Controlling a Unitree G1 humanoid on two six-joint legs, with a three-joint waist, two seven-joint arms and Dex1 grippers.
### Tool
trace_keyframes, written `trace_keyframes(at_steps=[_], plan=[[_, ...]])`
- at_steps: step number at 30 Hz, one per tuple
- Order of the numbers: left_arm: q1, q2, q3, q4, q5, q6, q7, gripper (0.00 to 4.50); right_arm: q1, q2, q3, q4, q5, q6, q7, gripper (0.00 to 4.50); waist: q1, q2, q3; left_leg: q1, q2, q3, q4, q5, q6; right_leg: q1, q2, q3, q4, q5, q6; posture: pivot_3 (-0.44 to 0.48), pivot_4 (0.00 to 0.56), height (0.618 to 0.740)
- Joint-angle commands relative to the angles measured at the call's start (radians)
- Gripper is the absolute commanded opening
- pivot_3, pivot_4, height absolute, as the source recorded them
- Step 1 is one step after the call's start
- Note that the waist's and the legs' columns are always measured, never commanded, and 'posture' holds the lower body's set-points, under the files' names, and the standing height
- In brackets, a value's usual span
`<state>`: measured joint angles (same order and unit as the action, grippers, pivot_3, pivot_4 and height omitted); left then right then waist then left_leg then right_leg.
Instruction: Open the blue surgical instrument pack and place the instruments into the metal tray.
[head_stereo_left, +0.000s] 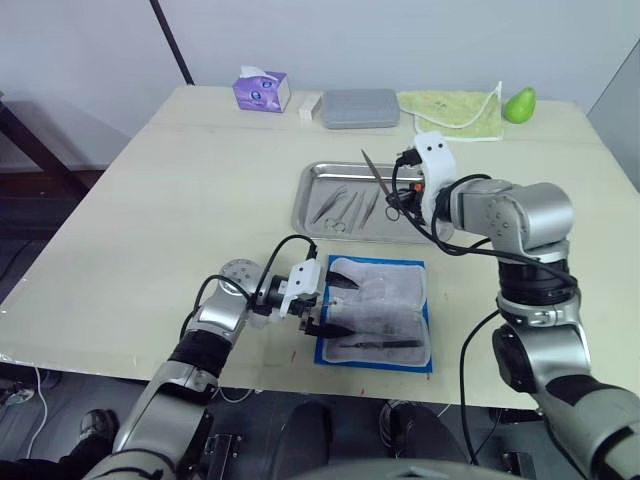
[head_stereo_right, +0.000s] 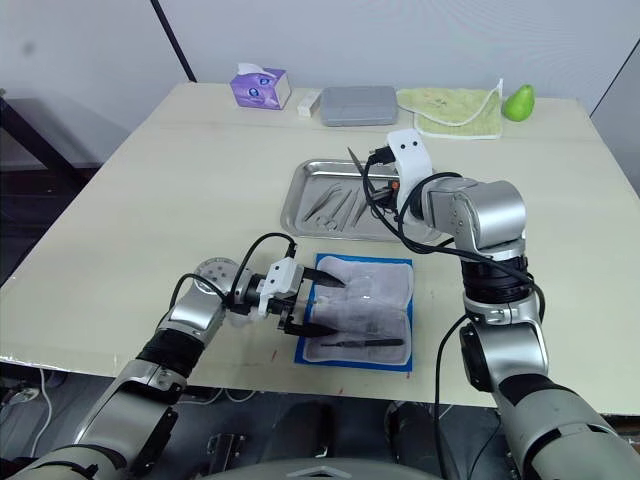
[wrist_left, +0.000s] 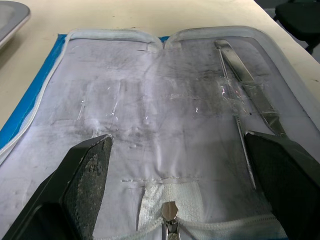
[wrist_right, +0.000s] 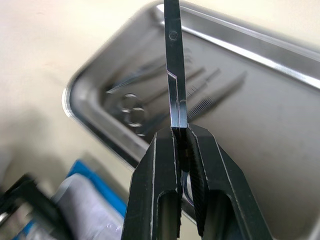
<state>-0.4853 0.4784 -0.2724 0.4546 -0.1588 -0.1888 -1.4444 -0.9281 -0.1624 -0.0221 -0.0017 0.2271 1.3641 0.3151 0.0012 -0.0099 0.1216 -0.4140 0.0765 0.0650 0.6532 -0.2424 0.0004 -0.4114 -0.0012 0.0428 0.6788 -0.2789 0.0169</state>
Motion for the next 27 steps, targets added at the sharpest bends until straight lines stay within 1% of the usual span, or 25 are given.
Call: trace_keyframes(at_steps=[1,4,9,15,27], plan=[[0.041,0.003,-0.032,0.045,0.054,0.031,0.034,4.5,-0.059,0.088,-0.051,0.128,-0.041,-0.129,-0.123,0.09,-0.01,0.0,0.0,0.0,0.0,0.0,0.0,0.0,0.0,0.0,0.0,0.0,0.0,0.0,0.0,0.0,0.15,0.74],[0.05,0.004,-0.028,0.038,0.054,0.033,0.038,4.5,-0.067,0.146,-0.075,0.26,-0.068,-0.228,-0.2,0.09,-0.014,0.0,0.0,0.001,0.0,-0.001,0.0,0.0,0.0,0.0,0.001,0.0,0.001,0.0,0.0,0.0,0.15,0.74],[0.05,0.002,-0.028,0.04,0.056,0.034,0.044,4.5,-0.078,0.16,-0.075,0.358,-0.075,-0.295,-0.229,0.09,-0.013,0.0,0.0,0.0,-0.001,-0.001,0.0,0.0,0.0,0.001,0.0,0.001,0.0,0.0,0.001,0.0,0.15,0.74],[0.049,-0.002,-0.026,0.042,0.058,0.035,0.05,4.5,-0.087,0.168,-0.085,0.42,-0.077,-0.338,-0.262,0.09,-0.015,0.001,0.0,0.0,-0.001,-0.002,0.0,0.0,0.0,0.0,0.0,0.001,0.001,0.0,0.001,0.0,0.15,0.74],[0.047,-0.004,-0.026,0.045,0.058,0.033,0.051,4.5,-0.099,0.157,-0.083,0.512,-0.083,-0.397,-0.274,0.09,-0.015,0.001,0.0,0.0,-0.001,-0.002,0.0,0.0,0.0,0.001,0.0,0.001,0.001,0.0,0.001,0.0,0.15,0.74]])
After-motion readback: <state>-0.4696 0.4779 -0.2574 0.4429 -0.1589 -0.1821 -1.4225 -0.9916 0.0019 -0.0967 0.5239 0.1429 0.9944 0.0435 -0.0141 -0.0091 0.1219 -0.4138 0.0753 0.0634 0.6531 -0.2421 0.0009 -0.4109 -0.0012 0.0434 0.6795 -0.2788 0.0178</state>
